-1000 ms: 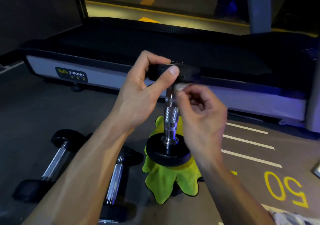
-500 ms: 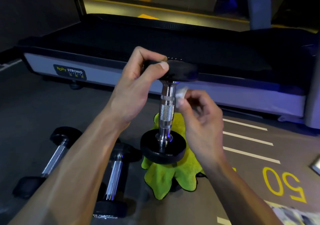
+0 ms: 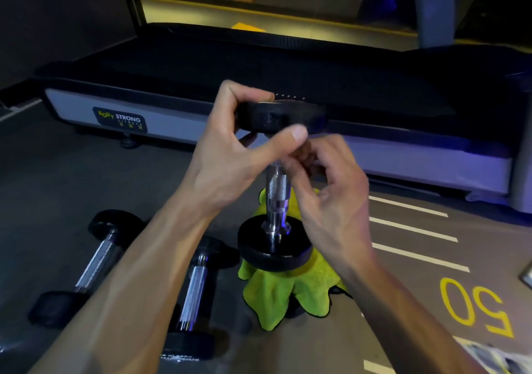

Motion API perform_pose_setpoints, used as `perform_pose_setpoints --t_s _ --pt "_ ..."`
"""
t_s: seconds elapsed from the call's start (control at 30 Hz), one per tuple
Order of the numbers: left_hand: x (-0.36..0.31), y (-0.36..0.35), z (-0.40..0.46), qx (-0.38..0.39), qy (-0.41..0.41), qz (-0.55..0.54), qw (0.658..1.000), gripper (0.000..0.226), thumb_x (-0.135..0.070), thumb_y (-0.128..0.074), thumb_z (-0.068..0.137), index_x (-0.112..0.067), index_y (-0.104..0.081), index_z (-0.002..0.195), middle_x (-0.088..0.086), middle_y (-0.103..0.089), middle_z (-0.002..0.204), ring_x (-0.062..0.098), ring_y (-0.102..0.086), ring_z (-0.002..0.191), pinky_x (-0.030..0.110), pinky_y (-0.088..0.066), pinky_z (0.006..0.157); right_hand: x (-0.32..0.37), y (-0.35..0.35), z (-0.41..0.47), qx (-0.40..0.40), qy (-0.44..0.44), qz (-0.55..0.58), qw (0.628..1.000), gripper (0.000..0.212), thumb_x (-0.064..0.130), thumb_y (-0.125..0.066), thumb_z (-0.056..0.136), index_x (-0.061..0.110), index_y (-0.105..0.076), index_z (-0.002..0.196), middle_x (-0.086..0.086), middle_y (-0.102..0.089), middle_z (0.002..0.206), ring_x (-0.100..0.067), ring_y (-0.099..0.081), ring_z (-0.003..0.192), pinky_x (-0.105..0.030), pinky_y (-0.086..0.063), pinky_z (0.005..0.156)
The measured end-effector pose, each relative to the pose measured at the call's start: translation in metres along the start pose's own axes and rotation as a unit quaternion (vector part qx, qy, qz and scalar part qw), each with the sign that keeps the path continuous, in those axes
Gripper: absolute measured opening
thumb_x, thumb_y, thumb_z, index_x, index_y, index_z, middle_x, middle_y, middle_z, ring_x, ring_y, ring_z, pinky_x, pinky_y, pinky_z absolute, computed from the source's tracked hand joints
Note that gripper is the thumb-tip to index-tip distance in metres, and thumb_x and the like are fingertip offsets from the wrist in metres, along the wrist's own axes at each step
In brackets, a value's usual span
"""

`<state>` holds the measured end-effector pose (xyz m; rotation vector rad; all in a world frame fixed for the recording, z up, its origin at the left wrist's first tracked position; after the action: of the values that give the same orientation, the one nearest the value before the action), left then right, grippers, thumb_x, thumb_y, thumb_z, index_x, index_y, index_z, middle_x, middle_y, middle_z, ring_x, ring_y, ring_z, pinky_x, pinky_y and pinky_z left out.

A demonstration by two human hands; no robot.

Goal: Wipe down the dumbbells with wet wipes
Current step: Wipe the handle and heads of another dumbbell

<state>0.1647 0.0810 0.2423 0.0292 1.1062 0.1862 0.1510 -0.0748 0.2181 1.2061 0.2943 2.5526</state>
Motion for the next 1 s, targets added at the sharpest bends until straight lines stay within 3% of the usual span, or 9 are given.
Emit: perform_pose_setpoints --t_s 0.1,0.3,0.43,0.53,0.6,0.67,0.77,0.9,1.0 --pt "0.004 0.001 -0.006 -0.011 -0.017 0.04 0.999 0.07 -0.042 -0.092 0.07 -0.025 -0.048 0.122 -0.031 -0.06 0.112 0.013 -0.067 0.113 0.048 -0.058 0.098 -0.012 0.005 -0.023 0.06 0.006 -0.026 0.998 0.009 0.004 -0.07 0.095 0.013 -0.068 0.094 0.007 -0.059 0.095 -0.008 -0.059 0.088 -0.015 -0.042 0.078" --pt "0.004 0.001 -0.012 -0.053 -0.045 0.043 0.997 0.069 -0.031 -0.094 0.073 -0.021 -0.044 0.12 -0.011 -0.06 0.123 0.008 -0.067 0.108 0.041 -0.06 0.097 -0.017 0.009 -0.044 0.227 0.059 -0.089 0.968 0.01 0.009 -0.069 0.095 0.019 -0.067 0.094 0.015 -0.056 0.091 -0.001 -0.054 0.087 -0.018 -0.042 0.077" --pt "0.003 0.0 -0.01 -0.065 -0.038 0.055 0.996 0.067 -0.035 -0.094 0.074 -0.021 -0.046 0.119 -0.008 -0.062 0.121 0.005 -0.066 0.106 0.036 -0.059 0.095 -0.001 0.0 -0.039 0.234 0.076 -0.169 0.954 0.008 0.018 -0.065 0.092 0.024 -0.069 0.094 0.01 -0.061 0.092 -0.008 -0.058 0.085 -0.022 -0.049 0.078" --pt "0.003 0.002 -0.008 -0.076 -0.038 0.066 0.994 0.065 -0.035 -0.096 0.071 -0.024 -0.048 0.114 -0.006 -0.065 0.12 0.005 -0.065 0.105 0.032 -0.059 0.091 0.009 -0.012 -0.04 0.313 0.036 -0.215 0.924 0.016 0.019 -0.059 0.096 0.033 -0.069 0.097 0.012 -0.058 0.095 -0.014 -0.061 0.086 -0.028 -0.05 0.076" --pt "0.002 0.002 -0.008 -0.081 -0.039 0.062 0.994 0.064 -0.033 -0.097 0.069 -0.03 -0.047 0.109 -0.008 -0.066 0.119 0.002 -0.064 0.105 0.025 -0.056 0.09 0.009 -0.005 -0.033 0.355 0.005 -0.209 0.911 0.016 0.019 -0.06 0.095 0.032 -0.064 0.086 0.014 -0.054 0.085 -0.011 -0.056 0.08 -0.028 -0.045 0.072" --pt "0.003 0.003 -0.007 -0.086 -0.04 0.057 0.994 0.063 -0.033 -0.098 0.068 -0.033 -0.047 0.106 -0.011 -0.066 0.12 0.002 -0.064 0.105 0.027 -0.057 0.091 0.005 0.006 -0.025 0.362 -0.034 -0.189 0.912 0.014 0.017 -0.064 0.091 0.025 -0.062 0.08 0.011 -0.055 0.072 -0.01 -0.052 0.071 -0.023 -0.04 0.065" --pt "0.004 0.004 -0.008 -0.085 -0.038 0.049 0.994 0.063 -0.038 -0.096 0.067 -0.036 -0.047 0.106 -0.012 -0.066 0.12 0.006 -0.066 0.107 0.041 -0.061 0.092 -0.001 0.015 -0.023 0.367 -0.067 -0.16 0.914 0.012 0.017 -0.067 0.091 0.024 -0.066 0.081 0.008 -0.058 0.075 -0.01 -0.055 0.074 -0.023 -0.041 0.066" --pt "0.004 0.004 -0.008 -0.085 -0.046 0.039 0.995 0.065 -0.032 -0.097 0.067 -0.035 -0.046 0.107 -0.008 -0.065 0.124 0.001 -0.064 0.11 0.021 -0.053 0.092 0.007 0.003 -0.033 0.351 0.006 -0.199 0.915 0.013 0.02 -0.065 0.091 0.028 -0.065 0.081 0.011 -0.059 0.086 -0.007 -0.052 0.084 -0.02 -0.034 0.074" --pt "0.006 0.003 -0.007 -0.078 -0.051 0.028 0.995 0.066 -0.03 -0.097 0.065 -0.032 -0.047 0.107 -0.005 -0.065 0.126 0.004 -0.065 0.113 0.02 -0.052 0.092 0.006 -0.003 -0.034 0.367 0.029 -0.218 0.904 0.011 0.02 -0.06 0.094 0.022 -0.066 0.084 0.009 -0.058 0.088 -0.01 -0.051 0.088 -0.026 -0.039 0.078"
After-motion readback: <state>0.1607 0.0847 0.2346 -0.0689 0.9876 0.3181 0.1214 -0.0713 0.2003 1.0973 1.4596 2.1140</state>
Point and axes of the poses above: each hand's wrist, its own z-axis towards the middle knuckle, its own y-axis out of the back of the hand, x = y × z, the point moved 3 cm from there along z, towards the middle knuckle
